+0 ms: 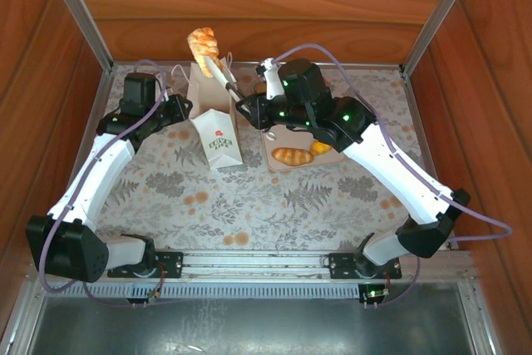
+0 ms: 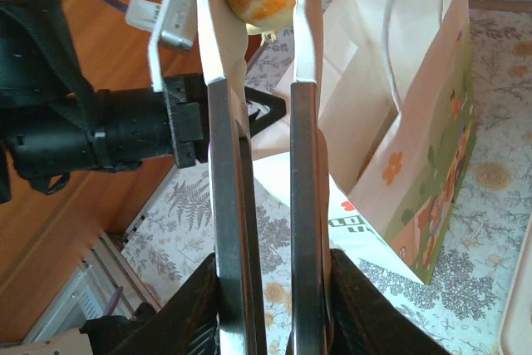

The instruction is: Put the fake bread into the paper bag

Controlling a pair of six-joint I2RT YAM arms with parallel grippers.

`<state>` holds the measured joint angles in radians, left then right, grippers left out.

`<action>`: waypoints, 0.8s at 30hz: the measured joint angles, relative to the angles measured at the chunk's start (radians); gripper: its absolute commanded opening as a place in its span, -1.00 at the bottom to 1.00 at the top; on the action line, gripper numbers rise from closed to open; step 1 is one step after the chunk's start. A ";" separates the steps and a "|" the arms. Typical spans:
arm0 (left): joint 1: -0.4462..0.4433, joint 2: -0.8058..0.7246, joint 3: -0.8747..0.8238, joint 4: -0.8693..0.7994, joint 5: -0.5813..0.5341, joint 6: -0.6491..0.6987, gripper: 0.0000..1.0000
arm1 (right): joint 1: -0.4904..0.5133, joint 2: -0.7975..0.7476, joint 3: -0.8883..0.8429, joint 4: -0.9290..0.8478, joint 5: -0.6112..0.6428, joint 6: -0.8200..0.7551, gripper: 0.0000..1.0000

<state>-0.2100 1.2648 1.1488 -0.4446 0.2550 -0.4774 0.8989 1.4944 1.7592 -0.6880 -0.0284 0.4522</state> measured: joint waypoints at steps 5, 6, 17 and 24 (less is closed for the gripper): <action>0.000 -0.005 -0.005 0.004 -0.008 -0.006 -0.40 | 0.003 0.049 0.002 -0.012 0.003 0.009 -0.68; 0.000 -0.005 -0.006 0.005 -0.008 -0.009 -0.40 | 0.005 0.059 0.004 -0.019 0.005 0.009 -0.68; 0.000 -0.027 -0.018 0.012 -0.018 -0.033 -0.73 | 0.005 0.164 0.130 -0.220 0.057 -0.033 -0.68; 0.000 -0.031 -0.021 0.015 -0.019 -0.048 -0.78 | 0.005 0.164 0.171 -0.328 0.096 -0.068 -0.67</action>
<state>-0.2100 1.2335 1.1282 -0.4297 0.2363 -0.5251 0.9039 1.6585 1.9301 -1.0161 0.0677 0.3840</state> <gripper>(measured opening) 0.112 0.303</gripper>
